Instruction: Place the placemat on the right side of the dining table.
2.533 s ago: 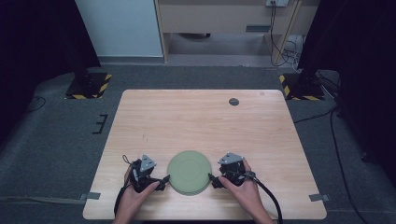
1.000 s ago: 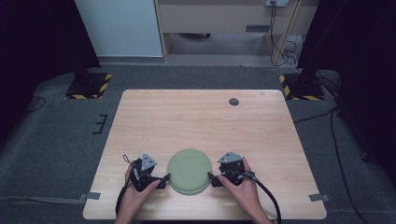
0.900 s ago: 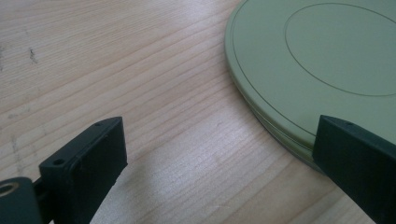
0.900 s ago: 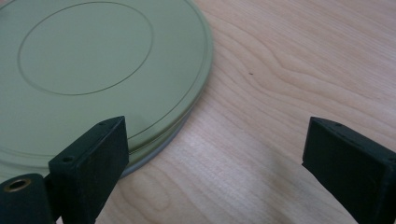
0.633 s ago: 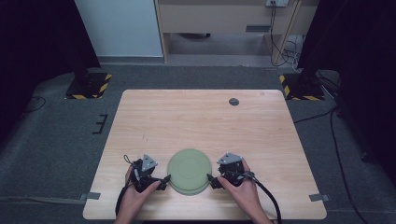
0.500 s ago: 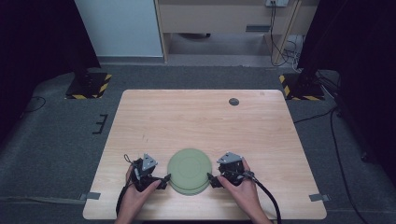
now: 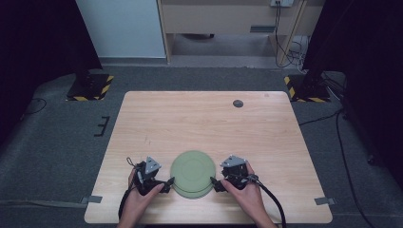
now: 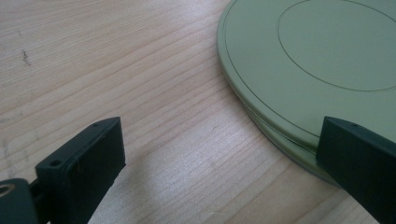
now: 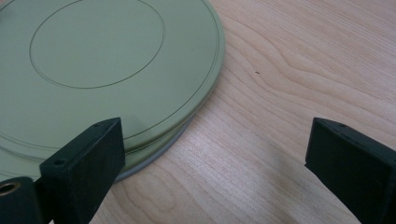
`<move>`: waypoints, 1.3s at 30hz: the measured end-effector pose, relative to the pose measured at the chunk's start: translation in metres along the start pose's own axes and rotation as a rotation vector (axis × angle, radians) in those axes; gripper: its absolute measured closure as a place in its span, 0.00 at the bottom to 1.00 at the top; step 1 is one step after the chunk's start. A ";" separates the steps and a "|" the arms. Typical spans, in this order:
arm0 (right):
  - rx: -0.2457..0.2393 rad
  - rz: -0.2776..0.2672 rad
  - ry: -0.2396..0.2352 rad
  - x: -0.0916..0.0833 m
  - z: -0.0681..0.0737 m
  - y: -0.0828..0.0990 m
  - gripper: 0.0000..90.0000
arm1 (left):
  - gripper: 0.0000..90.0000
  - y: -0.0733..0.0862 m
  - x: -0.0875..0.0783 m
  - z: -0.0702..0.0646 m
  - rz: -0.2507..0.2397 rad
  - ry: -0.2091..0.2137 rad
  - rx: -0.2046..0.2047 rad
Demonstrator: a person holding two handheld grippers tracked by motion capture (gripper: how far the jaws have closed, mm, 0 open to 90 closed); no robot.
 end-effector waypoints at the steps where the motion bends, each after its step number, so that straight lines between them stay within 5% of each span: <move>1: 0.005 0.000 0.002 0.000 0.000 0.000 0.05 | 0.01 0.000 0.000 0.000 0.000 0.000 -0.001; 39: 0.002 0.003 0.002 0.002 0.003 -0.001 0.05 | 0.00 -0.003 0.004 -0.001 -0.002 -0.004 0.001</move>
Point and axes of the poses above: each handheld gripper's, and its own axes: x roughly forward along the jaws, y roughly out of its underside, z roughly to its left, the point moved 8 cm from there along x, roughly forward along the jaws, and after that the axes turned 8 degrees about y, right-handed, at the moved point
